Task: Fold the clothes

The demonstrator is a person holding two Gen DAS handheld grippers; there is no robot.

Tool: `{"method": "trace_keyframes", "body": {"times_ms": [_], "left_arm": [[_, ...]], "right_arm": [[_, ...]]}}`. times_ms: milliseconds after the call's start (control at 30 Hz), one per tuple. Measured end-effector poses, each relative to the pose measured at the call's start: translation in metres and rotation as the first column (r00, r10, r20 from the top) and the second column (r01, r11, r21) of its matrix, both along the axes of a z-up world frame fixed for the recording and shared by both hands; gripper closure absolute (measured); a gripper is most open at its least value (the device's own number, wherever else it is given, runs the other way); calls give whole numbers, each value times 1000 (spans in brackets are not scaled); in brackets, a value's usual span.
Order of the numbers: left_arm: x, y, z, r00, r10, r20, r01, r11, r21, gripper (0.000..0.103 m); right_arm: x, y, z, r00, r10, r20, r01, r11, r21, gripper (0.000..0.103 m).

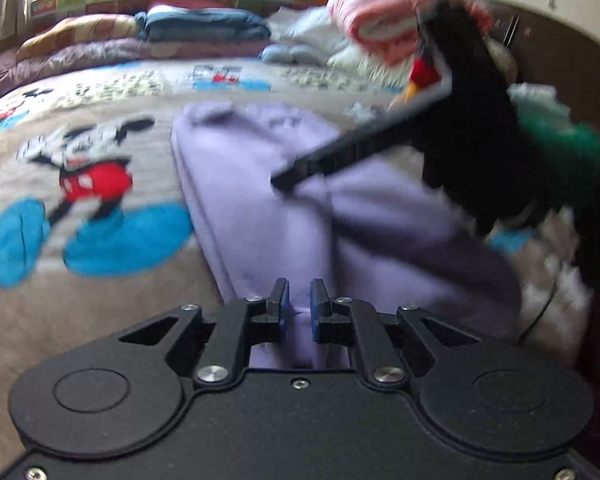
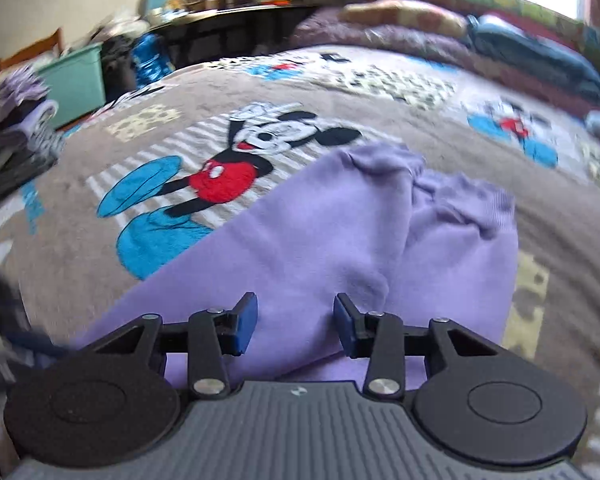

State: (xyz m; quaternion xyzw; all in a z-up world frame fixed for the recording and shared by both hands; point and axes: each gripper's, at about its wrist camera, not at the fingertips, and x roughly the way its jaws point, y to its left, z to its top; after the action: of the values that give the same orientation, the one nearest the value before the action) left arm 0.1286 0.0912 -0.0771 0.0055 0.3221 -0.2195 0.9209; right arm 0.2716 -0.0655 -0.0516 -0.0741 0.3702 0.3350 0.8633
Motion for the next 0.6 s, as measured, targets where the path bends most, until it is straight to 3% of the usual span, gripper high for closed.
{"method": "trace_keyframes", "body": {"times_ms": [100,233,333,367,433,600], "left_arm": [[5,6,-8,999,46,-9,-47,996,-70,96],[-1,-7,-8,997,66,34,-66,998,-3,96],[-2,-2,5,994,110,4,-110,993,-37,93],[-6,0,12,992,125,15,-124,991,-48,88],[-25,4,27,988,133,79,-127,989,-74,45],[-63,7,45,978,110,177,-114,993,9,44]], "right_arm": [[7,-2,-10,999,-20,-42,20,1000,19,60],[11,-2,-15,997,-35,-63,37,999,26,60],[10,0,-6,996,-58,-74,59,998,12,59],[8,-4,2,994,-78,-79,80,996,30,59],[-9,-19,23,994,-103,-43,107,991,80,58],[-70,-65,56,989,-122,88,112,987,116,57]]}}
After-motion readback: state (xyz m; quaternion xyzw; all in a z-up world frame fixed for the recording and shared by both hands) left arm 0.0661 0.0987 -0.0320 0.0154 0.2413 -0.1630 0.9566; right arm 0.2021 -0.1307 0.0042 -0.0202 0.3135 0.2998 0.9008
